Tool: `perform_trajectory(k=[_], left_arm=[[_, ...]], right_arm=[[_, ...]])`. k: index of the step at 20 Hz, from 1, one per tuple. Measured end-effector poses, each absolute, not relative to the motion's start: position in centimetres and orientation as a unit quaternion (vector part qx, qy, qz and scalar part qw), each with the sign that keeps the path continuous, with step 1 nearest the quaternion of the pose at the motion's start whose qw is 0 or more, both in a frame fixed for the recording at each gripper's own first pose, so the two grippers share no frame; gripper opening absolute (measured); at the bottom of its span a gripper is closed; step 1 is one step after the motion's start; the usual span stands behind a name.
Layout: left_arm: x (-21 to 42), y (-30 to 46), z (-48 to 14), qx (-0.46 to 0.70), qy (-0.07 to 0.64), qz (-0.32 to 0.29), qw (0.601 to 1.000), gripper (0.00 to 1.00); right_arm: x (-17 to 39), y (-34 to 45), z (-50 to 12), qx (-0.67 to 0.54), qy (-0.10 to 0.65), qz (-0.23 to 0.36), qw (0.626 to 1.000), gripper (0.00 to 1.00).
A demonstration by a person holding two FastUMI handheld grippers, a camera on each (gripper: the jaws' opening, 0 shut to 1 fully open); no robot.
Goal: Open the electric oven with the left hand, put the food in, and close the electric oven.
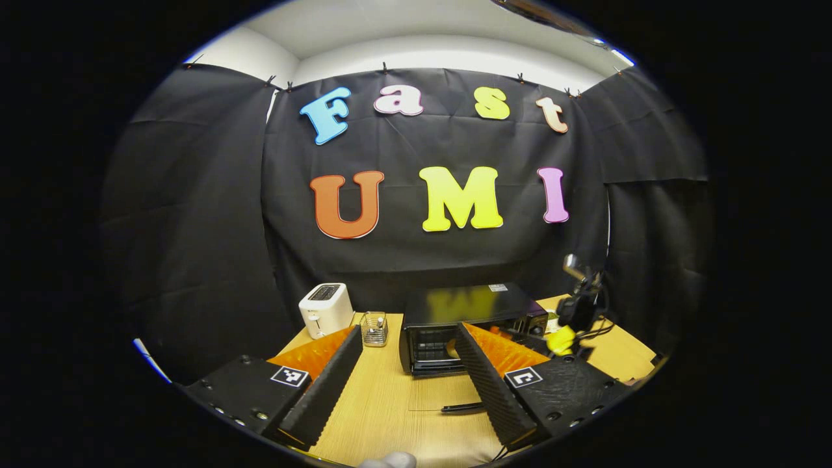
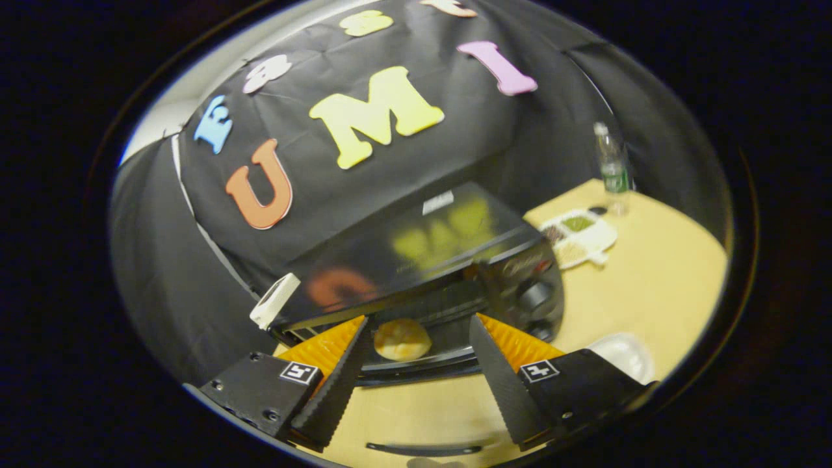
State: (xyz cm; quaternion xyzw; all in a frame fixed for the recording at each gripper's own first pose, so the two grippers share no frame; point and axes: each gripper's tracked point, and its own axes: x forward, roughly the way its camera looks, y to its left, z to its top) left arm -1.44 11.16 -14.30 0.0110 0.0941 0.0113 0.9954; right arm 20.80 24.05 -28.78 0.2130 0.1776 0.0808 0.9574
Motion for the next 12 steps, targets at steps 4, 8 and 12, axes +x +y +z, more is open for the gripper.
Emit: perform_trajectory(k=[4, 8, 12], left_arm=[[-1.1, 10.1, -14.8, 0.012, 0.091, 0.0, 0.996, 0.94], [-0.9, 8.8, -15.8, 0.018, 0.094, -0.012, 0.995, 0.94], [-0.5, 7.0, -15.5, 0.014, 0.088, -0.024, 0.996, 0.94]], right_arm=[[17.0, 16.8, -19.6, 0.114, 0.098, 0.056, 0.987, 0.96], [12.5, 12.2, -13.3, 0.037, 0.045, 0.024, 0.998, 0.96], [8.4, 9.2, -10.8, 0.024, 0.032, 0.007, 0.999, 0.97]])
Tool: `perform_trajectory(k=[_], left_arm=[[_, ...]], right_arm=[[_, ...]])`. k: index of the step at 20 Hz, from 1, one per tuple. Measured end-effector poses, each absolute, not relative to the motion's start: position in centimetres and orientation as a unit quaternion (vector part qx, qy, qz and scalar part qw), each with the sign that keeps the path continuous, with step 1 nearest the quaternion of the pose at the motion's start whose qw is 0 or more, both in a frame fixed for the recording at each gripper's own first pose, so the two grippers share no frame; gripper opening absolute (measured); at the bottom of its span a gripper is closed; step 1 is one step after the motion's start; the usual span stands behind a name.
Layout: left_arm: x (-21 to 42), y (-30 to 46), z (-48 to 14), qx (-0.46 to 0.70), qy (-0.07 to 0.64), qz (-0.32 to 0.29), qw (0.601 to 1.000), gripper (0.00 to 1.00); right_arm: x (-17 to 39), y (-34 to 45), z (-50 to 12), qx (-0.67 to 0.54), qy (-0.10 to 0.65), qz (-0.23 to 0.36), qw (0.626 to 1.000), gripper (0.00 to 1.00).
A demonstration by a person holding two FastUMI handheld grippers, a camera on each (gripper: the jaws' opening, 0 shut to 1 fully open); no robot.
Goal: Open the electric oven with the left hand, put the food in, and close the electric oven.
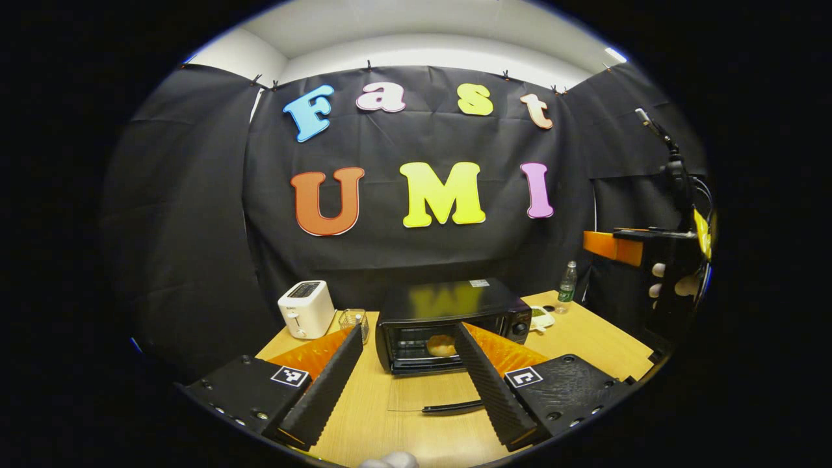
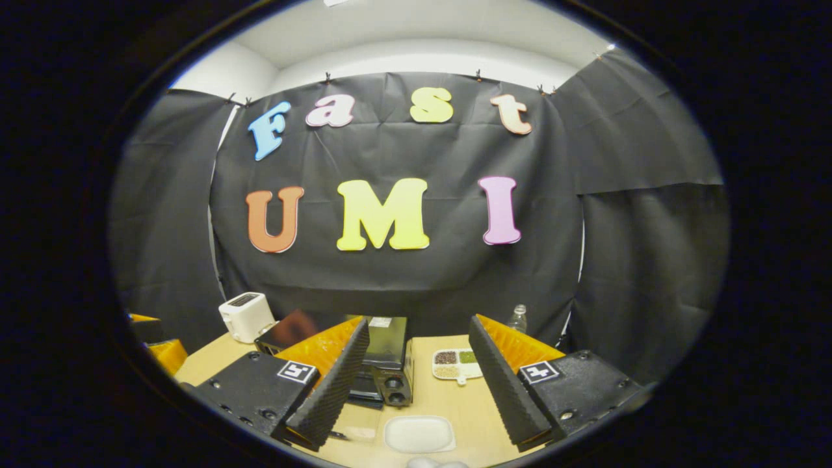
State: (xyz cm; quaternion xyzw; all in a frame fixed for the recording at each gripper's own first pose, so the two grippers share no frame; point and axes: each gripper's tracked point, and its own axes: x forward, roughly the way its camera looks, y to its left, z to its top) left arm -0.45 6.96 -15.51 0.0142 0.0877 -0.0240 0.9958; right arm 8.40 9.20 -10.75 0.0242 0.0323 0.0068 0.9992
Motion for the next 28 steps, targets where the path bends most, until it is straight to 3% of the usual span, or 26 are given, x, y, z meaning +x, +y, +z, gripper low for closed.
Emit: perform_trajectory(k=[5, 17, 28], left_arm=[[-0.8, 4.9, -18.9, 0.009, 0.112, -0.03, 0.993, 0.94], [-3.8, -0.5, -40.3, -0.026, 0.33, -0.043, 0.943, 0.94], [-0.9, -2.0, -46.4, -0.012, 0.375, -0.042, 0.926, 0.94]], right_arm=[[4.7, 5.4, -9.3, 0.019, 0.028, -0.017, 0.999, 0.97], [1.1, -0.1, -5.5, -0.01, 0.012, -0.042, 0.999, 0.97], [2.0, -1.8, -6.8, -0.011, 0.037, -0.06, 0.997, 0.98]])
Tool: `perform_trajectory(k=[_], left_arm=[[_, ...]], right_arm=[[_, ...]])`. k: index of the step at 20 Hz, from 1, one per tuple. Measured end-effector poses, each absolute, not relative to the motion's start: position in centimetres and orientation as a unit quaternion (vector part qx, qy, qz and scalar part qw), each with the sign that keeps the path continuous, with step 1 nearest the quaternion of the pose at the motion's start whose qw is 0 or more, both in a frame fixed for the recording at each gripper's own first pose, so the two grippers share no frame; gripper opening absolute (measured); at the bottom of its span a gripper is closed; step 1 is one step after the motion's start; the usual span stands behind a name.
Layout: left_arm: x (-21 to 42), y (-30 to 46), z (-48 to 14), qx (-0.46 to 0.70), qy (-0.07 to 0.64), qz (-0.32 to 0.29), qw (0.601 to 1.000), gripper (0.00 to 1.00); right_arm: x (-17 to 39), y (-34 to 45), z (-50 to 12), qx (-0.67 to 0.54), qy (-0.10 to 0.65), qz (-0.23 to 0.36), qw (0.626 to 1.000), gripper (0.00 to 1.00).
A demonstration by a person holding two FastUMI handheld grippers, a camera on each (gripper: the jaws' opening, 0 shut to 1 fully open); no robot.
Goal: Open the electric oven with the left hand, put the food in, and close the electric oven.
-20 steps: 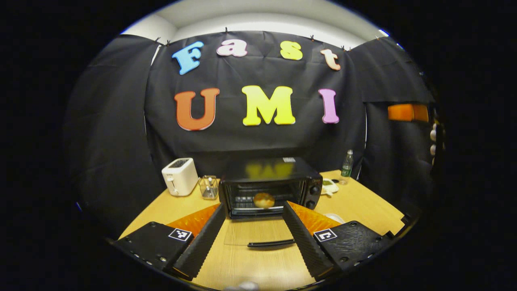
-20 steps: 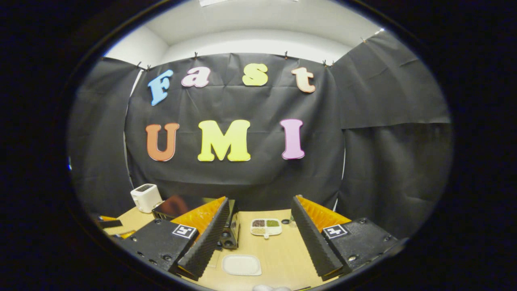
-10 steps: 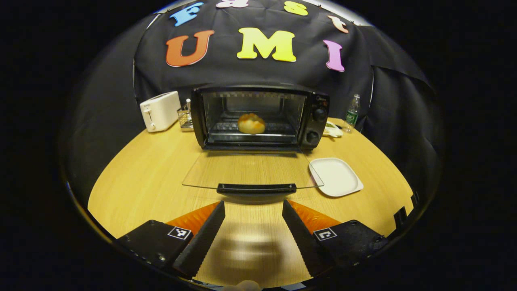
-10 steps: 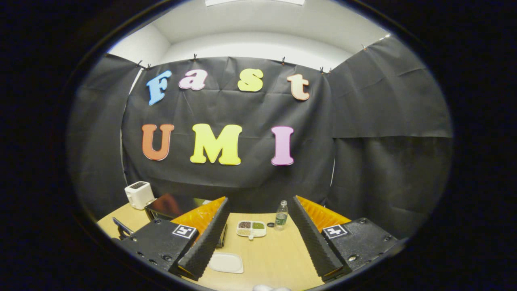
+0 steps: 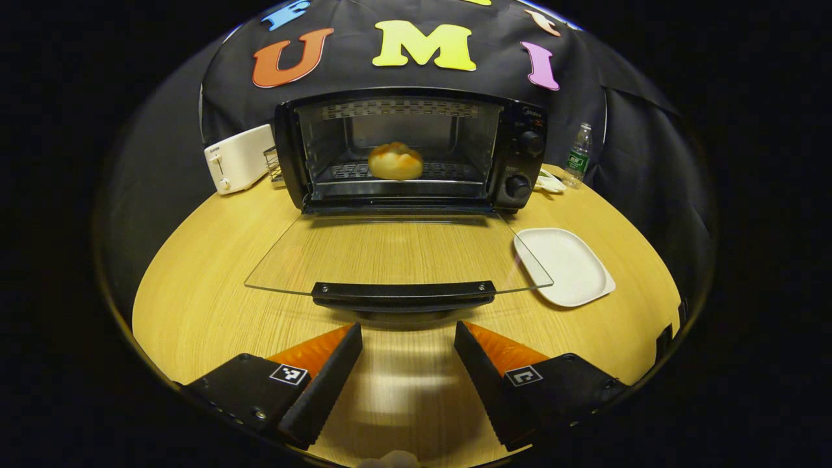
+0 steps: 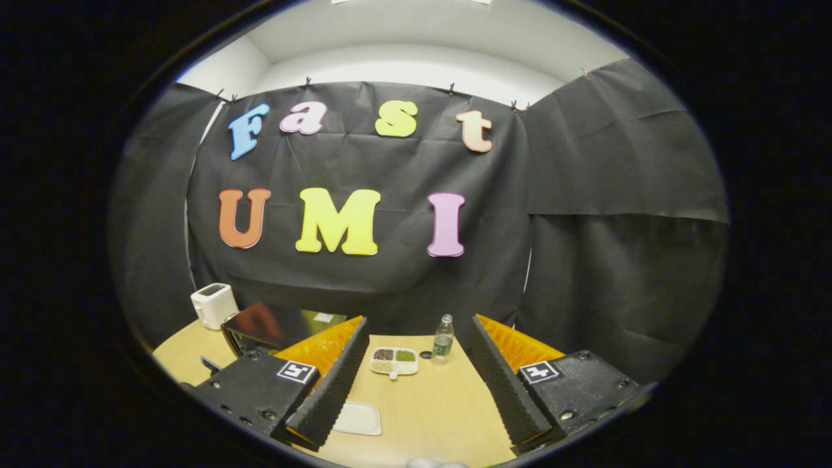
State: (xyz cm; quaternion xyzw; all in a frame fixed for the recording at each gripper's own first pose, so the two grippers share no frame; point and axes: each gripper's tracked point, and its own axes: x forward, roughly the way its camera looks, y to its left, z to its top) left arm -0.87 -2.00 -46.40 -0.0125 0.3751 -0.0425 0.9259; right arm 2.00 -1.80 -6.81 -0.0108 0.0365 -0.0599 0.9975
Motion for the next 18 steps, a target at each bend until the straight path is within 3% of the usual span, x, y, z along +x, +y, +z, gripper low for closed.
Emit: perform_trajectory(k=[18], left_arm=[[1.1, -1.3, -42.3, -0.016, 0.343, -0.037, 0.938, 0.94]], right_arm=[[3.8, -0.9, -8.3, 0.002, 0.057, -0.034, 0.998, 0.98]])
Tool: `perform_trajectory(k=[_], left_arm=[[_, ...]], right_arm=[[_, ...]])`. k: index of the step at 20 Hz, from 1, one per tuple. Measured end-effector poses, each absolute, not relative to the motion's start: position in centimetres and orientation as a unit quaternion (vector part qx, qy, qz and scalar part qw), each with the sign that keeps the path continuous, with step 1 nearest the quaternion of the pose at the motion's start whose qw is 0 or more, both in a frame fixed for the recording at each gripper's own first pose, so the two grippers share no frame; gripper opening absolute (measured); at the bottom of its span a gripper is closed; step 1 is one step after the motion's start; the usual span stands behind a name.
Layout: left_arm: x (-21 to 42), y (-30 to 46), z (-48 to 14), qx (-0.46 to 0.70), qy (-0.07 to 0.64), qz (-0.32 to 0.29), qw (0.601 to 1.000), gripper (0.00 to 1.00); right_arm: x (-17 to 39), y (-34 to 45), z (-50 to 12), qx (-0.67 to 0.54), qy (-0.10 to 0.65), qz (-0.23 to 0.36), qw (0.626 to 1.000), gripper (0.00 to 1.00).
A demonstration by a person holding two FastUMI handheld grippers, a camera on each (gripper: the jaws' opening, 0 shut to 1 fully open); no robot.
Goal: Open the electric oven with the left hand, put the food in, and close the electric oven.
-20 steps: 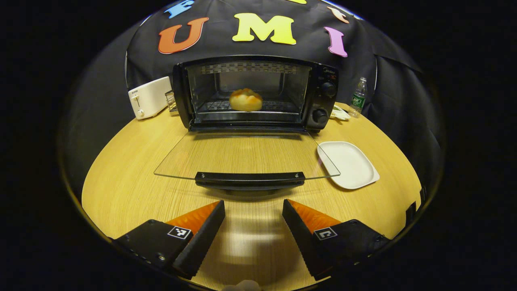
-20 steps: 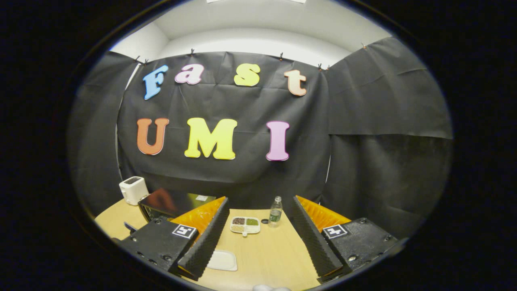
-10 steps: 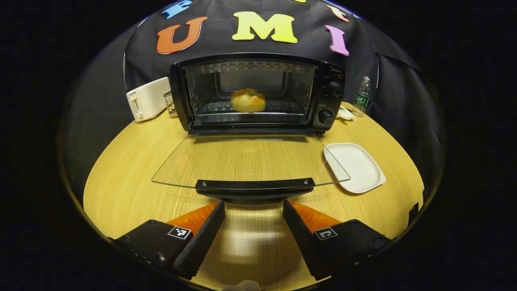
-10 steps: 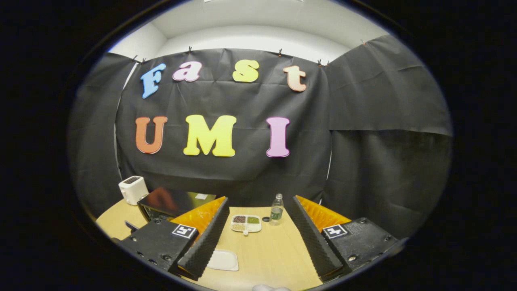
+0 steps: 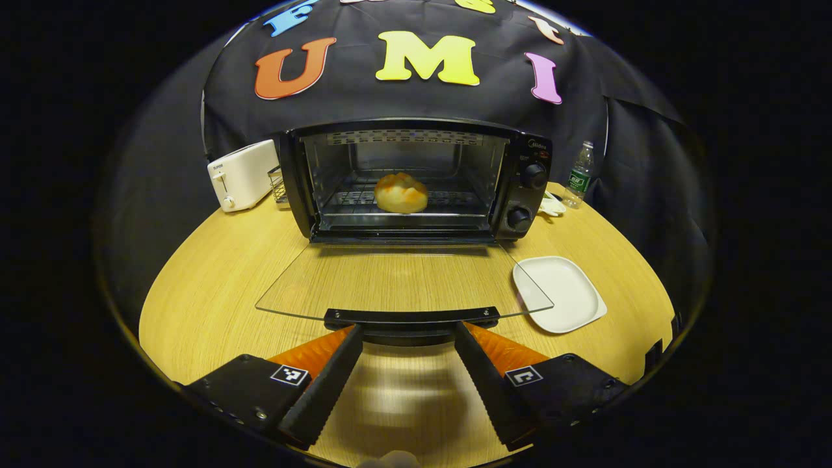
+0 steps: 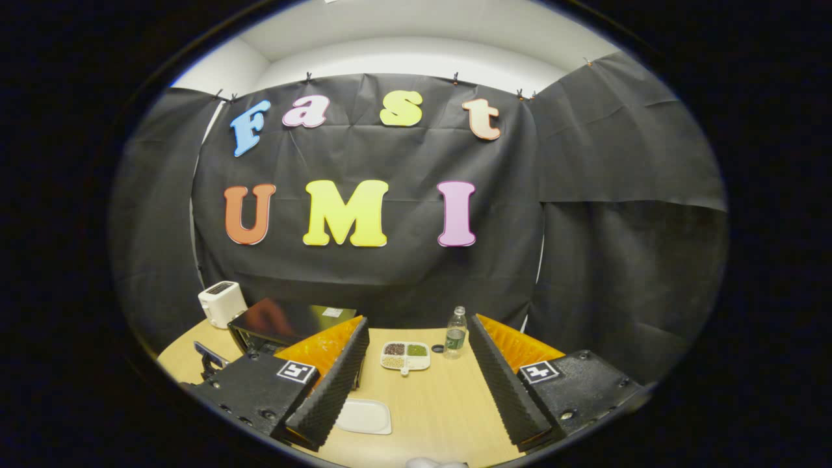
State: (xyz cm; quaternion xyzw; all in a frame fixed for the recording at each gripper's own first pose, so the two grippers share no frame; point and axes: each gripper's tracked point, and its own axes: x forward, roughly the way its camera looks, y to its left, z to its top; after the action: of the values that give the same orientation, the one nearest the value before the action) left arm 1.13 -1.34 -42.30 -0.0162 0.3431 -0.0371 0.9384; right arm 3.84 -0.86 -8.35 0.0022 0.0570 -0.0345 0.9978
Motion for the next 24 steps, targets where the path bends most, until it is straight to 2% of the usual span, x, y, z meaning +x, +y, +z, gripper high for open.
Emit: perform_trajectory(k=[12, 24], left_arm=[[6.1, -1.0, -34.3, 0.02, 0.258, -0.041, 0.965, 0.95], [12.7, -0.9, -30.2, 0.017, 0.211, -0.035, 0.977, 0.97]], right_arm=[[4.2, -1.6, -8.7, 0.011, 0.061, -0.037, 0.997, 0.98], [5.0, -2.6, -8.8, 0.024, 0.065, -0.047, 0.997, 0.98]])
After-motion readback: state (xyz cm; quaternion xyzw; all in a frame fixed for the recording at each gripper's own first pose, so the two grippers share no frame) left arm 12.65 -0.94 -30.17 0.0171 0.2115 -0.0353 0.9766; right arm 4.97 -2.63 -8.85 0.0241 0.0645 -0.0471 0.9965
